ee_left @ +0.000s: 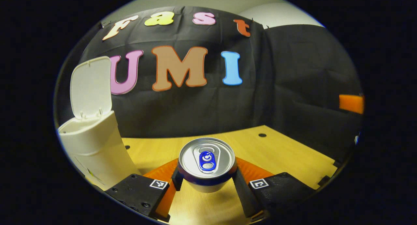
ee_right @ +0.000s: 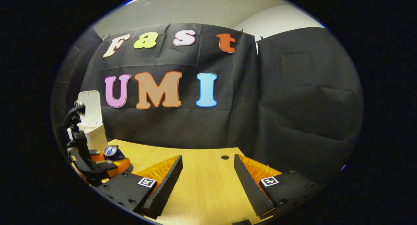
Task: Press the lid of the desktop garbage bin to open it, pick up the crumpled paper on the desktop and throw it into the bin, then pick up the pop can on the desktop and drop it into the bin, and finally close the garbage bin lid.
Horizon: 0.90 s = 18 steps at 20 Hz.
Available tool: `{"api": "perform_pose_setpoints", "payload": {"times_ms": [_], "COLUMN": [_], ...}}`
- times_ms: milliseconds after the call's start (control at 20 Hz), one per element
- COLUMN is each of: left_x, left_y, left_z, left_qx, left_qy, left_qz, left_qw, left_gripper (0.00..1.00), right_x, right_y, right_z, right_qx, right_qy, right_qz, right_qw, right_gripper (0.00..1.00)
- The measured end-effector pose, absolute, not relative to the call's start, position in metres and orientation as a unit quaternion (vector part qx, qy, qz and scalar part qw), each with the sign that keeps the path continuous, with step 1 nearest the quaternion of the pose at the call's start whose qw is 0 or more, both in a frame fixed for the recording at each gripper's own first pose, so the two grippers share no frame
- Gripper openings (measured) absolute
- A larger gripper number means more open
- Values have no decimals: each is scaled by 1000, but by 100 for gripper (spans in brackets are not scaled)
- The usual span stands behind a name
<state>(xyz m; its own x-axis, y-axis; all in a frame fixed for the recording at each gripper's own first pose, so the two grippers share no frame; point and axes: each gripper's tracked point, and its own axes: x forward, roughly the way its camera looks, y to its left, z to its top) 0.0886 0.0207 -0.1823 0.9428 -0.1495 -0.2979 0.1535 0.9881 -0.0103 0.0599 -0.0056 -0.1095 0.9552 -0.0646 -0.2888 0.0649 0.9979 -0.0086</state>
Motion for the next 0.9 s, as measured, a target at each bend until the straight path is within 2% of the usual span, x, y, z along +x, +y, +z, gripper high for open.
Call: {"api": "perform_pose_setpoints", "payload": {"times_ms": [500,900], "left_x": [131,133], "left_y": [108,231], "left_z": [-60,-31], "left_qx": [34,51], "left_qy": [35,19], "left_qz": [-2,121], "left_qw": [999,991], "left_gripper": [75,75], "right_x": [68,75], "right_y": [5,20], "right_z": [-117,-127], "right_qx": [16,20], "right_qy": [144,152], "right_qz": [-22,-13], "right_qw": [989,988], "right_gripper": [100,100]}}
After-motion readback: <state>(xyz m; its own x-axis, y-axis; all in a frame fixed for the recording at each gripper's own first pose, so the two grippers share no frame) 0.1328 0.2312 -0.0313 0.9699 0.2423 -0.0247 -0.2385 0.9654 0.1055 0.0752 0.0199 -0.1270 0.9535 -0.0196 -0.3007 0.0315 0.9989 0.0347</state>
